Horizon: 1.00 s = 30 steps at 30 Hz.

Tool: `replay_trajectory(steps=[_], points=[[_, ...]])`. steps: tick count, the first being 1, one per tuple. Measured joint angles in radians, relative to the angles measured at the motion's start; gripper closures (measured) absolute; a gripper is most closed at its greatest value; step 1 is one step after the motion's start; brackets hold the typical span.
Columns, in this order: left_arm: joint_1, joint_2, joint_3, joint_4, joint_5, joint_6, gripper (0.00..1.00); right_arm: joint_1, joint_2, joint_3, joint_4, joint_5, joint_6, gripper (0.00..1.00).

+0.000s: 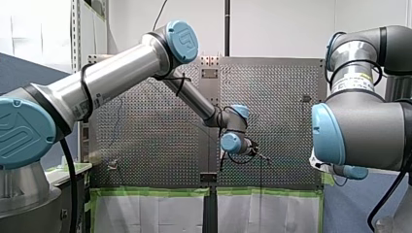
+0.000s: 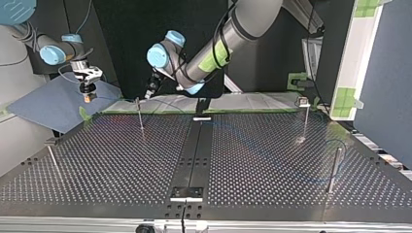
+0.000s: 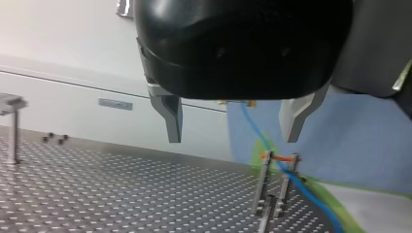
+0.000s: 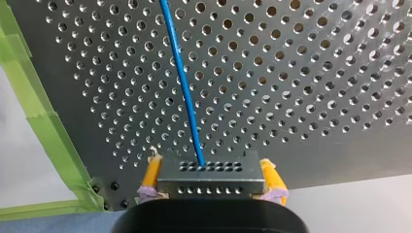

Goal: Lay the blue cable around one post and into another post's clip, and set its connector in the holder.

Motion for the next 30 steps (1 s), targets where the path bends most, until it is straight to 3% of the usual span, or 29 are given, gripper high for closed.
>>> replay_trajectory(steps=[13, 22, 30], points=[[0.004, 0.123, -0.123, 0.124, -0.094, -0.035, 0.00, 0.008, 0.000, -0.001, 0.000, 0.001, -0.001, 1.00], [0.005, 0.205, -0.205, 0.205, -0.121, -0.053, 0.00, 0.010, 0.001, -0.001, 0.000, 0.001, 0.000, 1.00], [-0.002, 0.277, -0.277, 0.229, -0.163, -0.051, 0.00, 0.012, 0.001, -0.001, 0.002, 0.001, 0.000, 1.00]])
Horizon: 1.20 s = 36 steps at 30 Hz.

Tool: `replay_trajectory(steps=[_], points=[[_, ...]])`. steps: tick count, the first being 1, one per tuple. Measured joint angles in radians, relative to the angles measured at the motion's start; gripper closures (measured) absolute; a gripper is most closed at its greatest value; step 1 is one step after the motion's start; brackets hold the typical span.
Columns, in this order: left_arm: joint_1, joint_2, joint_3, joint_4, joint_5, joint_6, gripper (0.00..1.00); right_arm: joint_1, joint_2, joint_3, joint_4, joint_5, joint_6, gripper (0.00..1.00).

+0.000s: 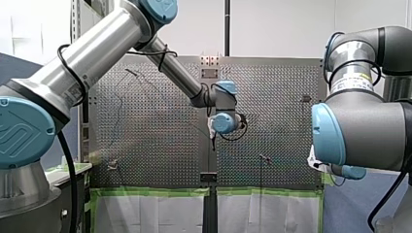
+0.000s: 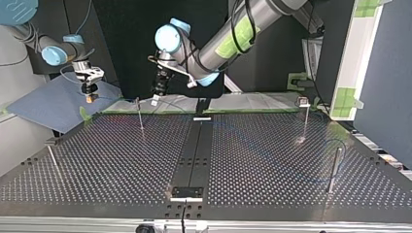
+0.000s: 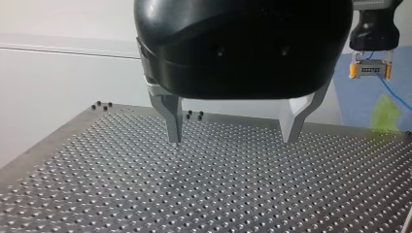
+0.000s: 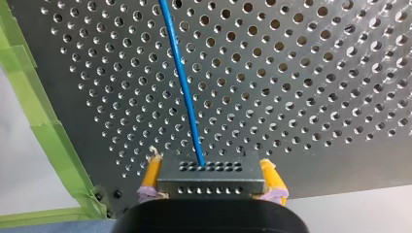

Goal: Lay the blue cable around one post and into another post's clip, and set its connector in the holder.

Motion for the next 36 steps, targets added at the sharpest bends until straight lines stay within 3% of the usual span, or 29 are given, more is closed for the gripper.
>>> replay_trajectory(steps=[15, 20, 36], points=[[0.010, 0.151, -0.151, -0.001, -0.008, 0.000, 0.00, 0.004, 0.000, 0.000, 0.000, 0.000, 0.000, 1.00], [0.017, 0.197, -0.197, 0.002, -0.029, 0.000, 0.00, 0.006, 0.000, 0.000, 0.001, 0.000, 0.000, 1.00], [0.063, 0.331, -0.331, 0.120, -0.037, -0.027, 0.00, 0.018, 0.000, 0.000, 0.003, 0.000, -0.001, 1.00]])
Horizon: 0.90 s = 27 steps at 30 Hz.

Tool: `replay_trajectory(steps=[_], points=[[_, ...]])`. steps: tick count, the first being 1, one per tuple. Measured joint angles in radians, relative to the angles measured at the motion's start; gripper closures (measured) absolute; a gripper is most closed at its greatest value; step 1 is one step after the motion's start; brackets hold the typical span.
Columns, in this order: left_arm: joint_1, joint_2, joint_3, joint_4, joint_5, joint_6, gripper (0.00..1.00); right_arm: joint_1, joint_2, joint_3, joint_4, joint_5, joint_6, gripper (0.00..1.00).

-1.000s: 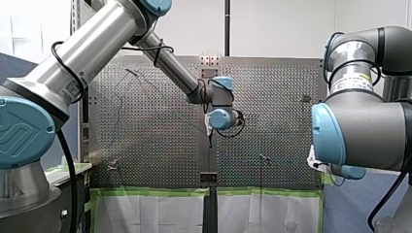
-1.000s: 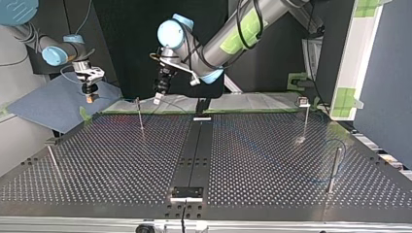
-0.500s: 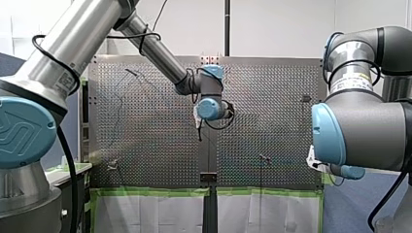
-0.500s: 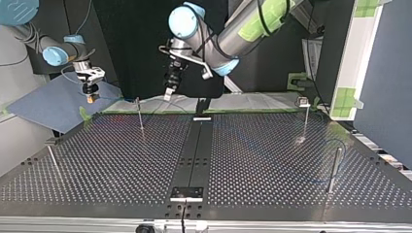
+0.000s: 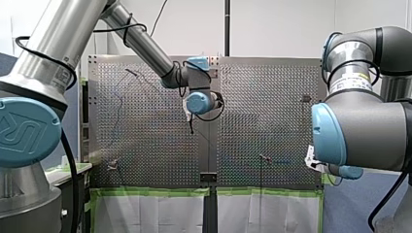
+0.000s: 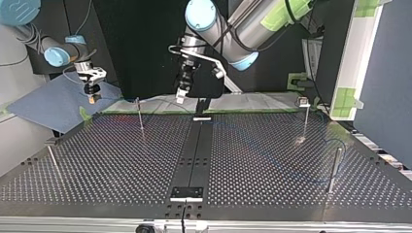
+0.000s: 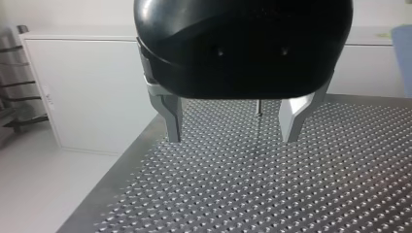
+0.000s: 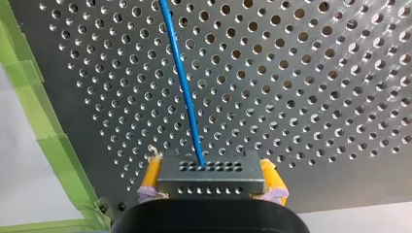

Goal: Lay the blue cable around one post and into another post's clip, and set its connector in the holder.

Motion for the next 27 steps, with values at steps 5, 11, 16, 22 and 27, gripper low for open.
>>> replay_trajectory(steps=[5, 11, 16, 22, 27], points=[[0.019, 0.048, -0.048, 0.010, -0.005, -0.033, 0.00, 0.000, 0.000, -0.001, 0.000, 0.000, 0.000, 1.00], [0.029, 0.105, -0.105, 0.012, -0.044, -0.076, 0.00, 0.001, 0.000, -0.001, 0.000, 0.000, 0.000, 1.00], [0.037, 0.150, -0.150, 0.021, -0.084, -0.095, 0.00, 0.002, 0.000, 0.000, 0.000, 0.000, -0.001, 1.00], [0.052, 0.199, -0.199, 0.062, -0.113, -0.128, 0.00, 0.003, 0.000, -0.001, 0.000, 0.000, -0.002, 1.00], [0.071, 0.242, -0.242, 0.098, -0.086, -0.122, 0.00, 0.006, 0.000, -0.001, 0.000, 0.000, -0.003, 1.00]])
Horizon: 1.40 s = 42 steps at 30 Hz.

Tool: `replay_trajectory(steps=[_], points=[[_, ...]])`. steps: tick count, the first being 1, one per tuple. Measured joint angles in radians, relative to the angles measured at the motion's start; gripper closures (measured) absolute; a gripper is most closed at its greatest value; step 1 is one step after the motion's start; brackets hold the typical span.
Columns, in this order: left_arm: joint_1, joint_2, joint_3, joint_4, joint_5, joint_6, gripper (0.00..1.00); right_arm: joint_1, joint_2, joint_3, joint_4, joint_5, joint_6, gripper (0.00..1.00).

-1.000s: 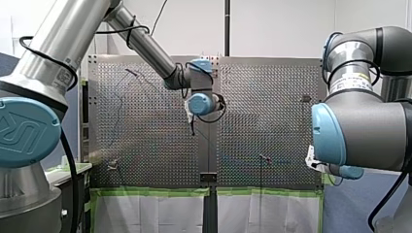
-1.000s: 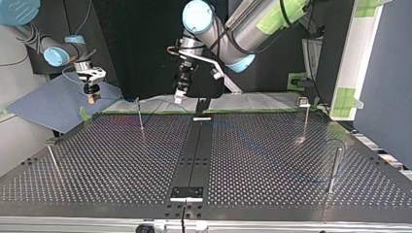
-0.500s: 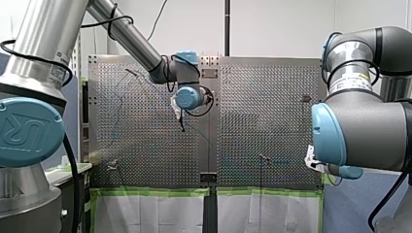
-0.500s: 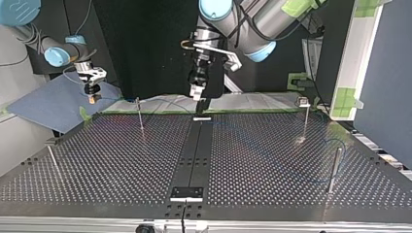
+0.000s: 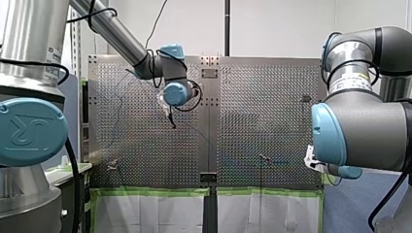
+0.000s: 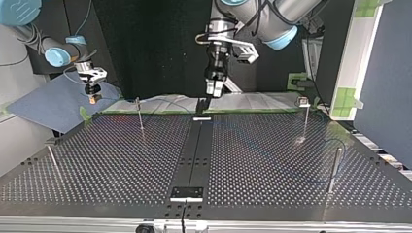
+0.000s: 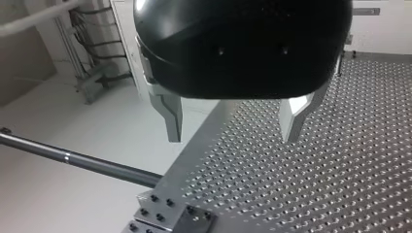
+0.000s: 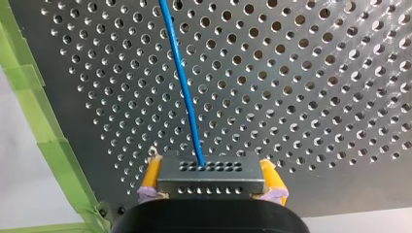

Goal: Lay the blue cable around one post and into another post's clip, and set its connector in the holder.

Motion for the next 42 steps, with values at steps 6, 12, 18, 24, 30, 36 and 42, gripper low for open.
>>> replay_trajectory(steps=[6, 12, 18, 24, 30, 36, 42], points=[[0.020, 0.019, -0.051, -0.027, 0.013, 0.036, 0.00, 0.004, 0.000, -0.001, 0.005, 0.000, 0.000, 1.00], [0.037, 0.002, -0.100, -0.058, 0.000, 0.029, 0.00, 0.005, 0.000, -0.002, 0.007, -0.001, -0.002, 1.00], [0.043, 0.000, -0.146, -0.056, -0.037, 0.029, 0.00, 0.005, 0.000, -0.003, 0.008, 0.000, -0.002, 1.00], [0.046, 0.000, -0.205, -0.050, -0.071, 0.050, 0.00, 0.006, 0.000, -0.003, 0.008, 0.000, -0.002, 1.00], [0.049, 0.000, -0.263, -0.039, -0.098, 0.059, 0.00, 0.008, 0.000, -0.003, 0.008, 0.000, -0.002, 1.00], [0.049, 0.000, -0.315, -0.019, -0.079, 0.065, 0.00, 0.009, 0.000, -0.008, 0.010, -0.001, -0.001, 1.00], [0.049, 0.000, -0.367, 0.002, -0.067, 0.068, 0.00, 0.007, 0.000, -0.024, 0.045, -0.002, -0.003, 1.00]])
